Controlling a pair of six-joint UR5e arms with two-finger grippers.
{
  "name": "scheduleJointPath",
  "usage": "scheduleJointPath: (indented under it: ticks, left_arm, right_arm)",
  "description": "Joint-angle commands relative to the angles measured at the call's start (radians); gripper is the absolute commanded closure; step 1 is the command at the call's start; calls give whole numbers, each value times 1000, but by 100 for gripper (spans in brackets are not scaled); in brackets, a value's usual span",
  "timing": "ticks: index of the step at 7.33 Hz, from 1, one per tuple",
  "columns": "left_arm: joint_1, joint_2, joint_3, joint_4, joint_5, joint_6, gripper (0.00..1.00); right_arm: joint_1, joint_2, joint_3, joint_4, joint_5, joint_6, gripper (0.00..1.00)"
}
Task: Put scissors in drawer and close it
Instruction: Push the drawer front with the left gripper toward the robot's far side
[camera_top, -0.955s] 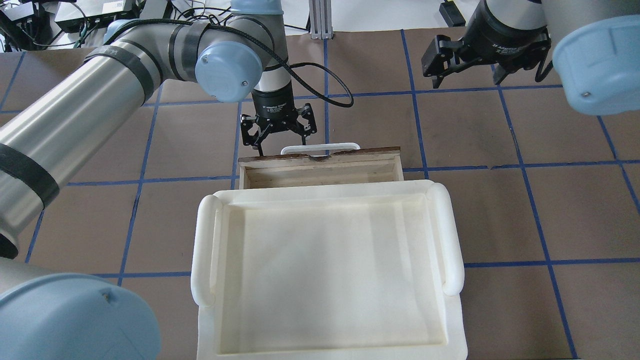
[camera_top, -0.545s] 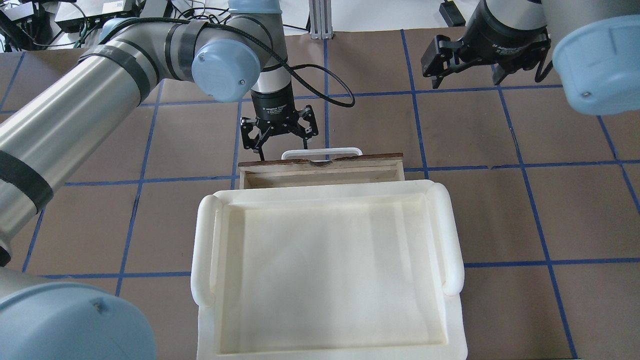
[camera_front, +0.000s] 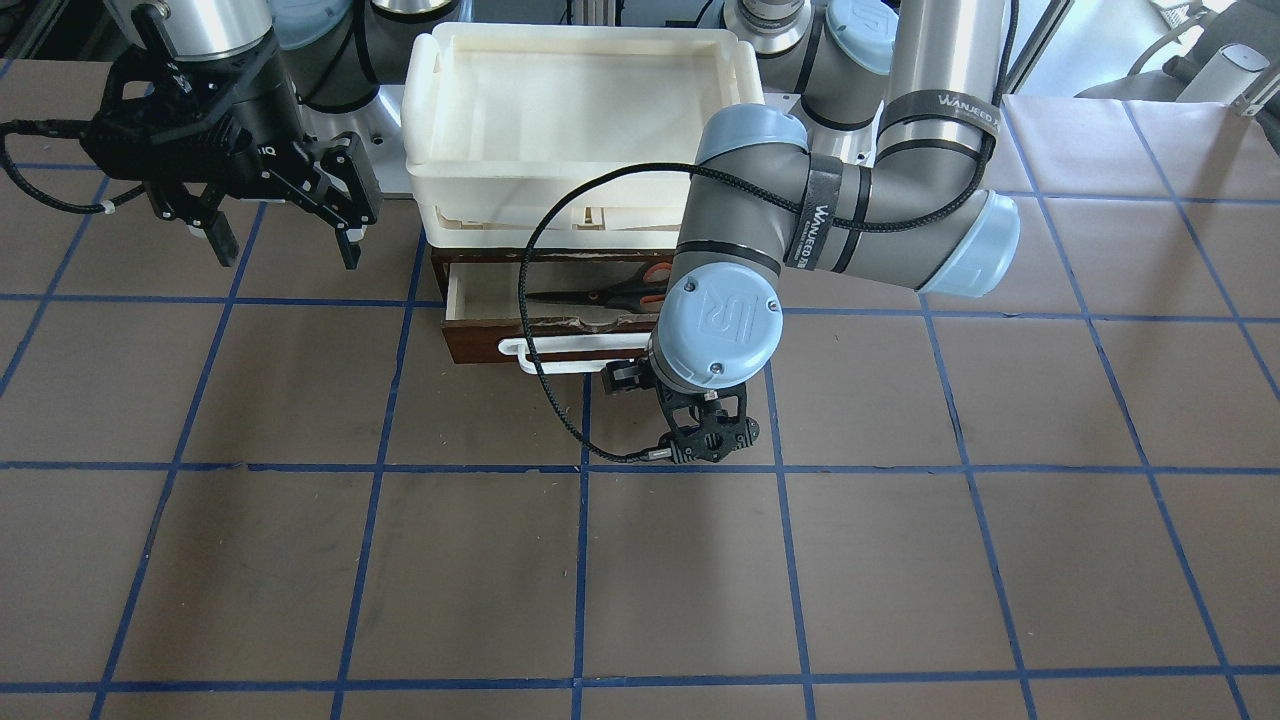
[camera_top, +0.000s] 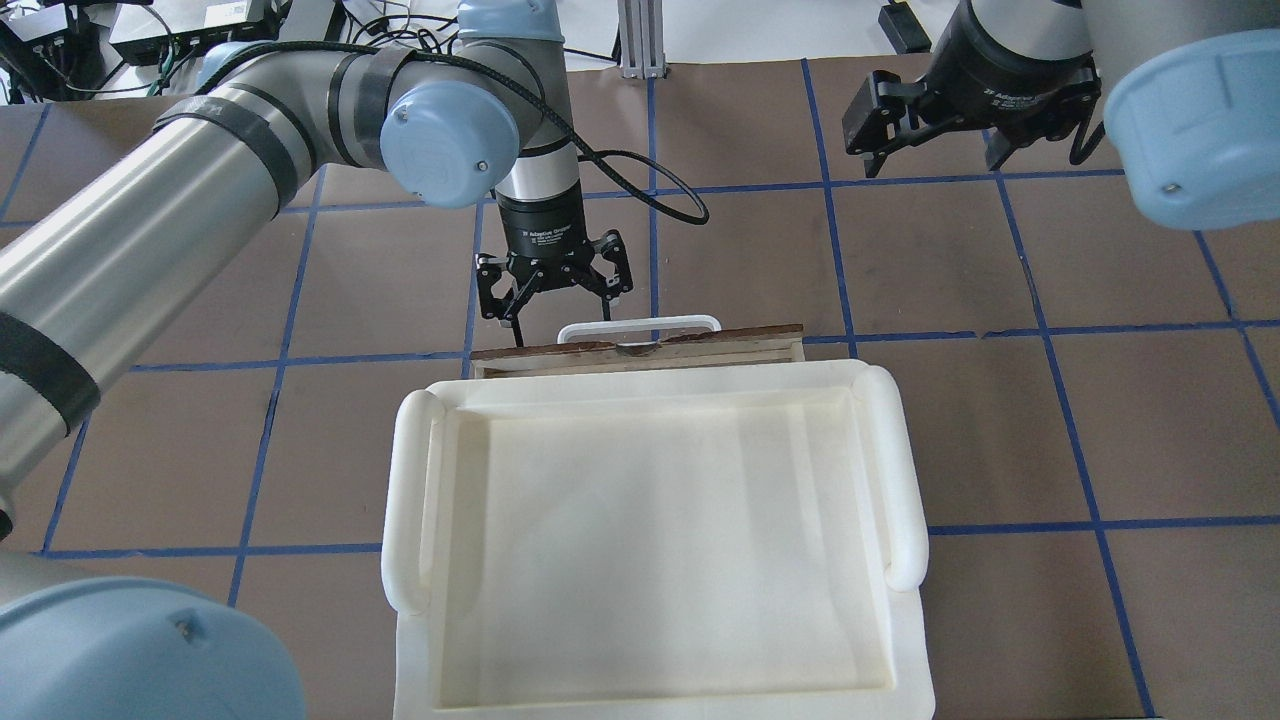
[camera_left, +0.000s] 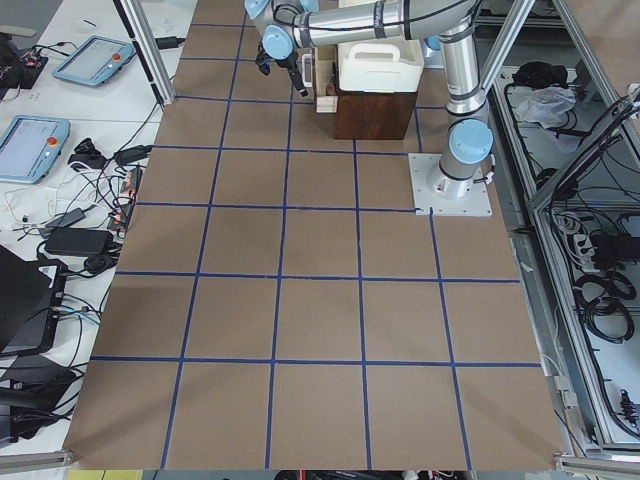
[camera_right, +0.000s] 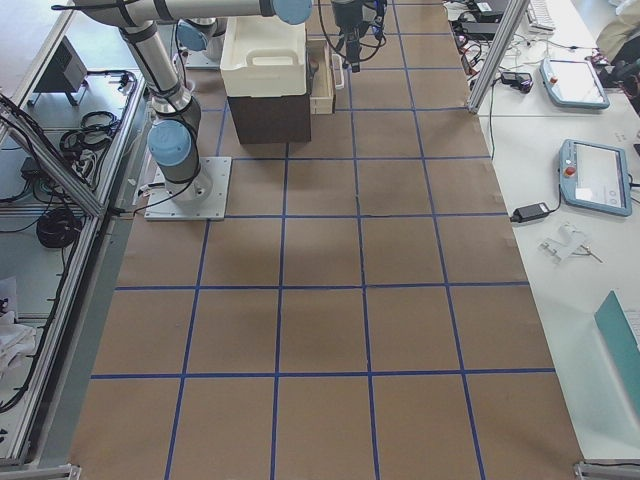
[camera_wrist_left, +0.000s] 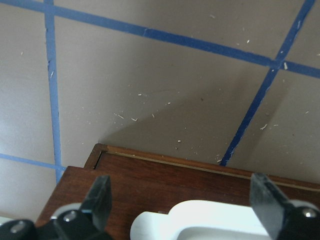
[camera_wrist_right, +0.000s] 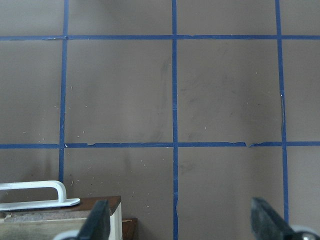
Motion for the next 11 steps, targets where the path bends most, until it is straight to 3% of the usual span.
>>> scheduleJointPath:
  ticks: [1,11]
  left_arm:
    - [0,1,-1,-50,-2,-2,0]
    - [-42,-7,-50,-105,-19,-97,0]
  right_arm:
    - [0,0,0,0,0,0,0]
    - [0,0,0,0,3,0,0]
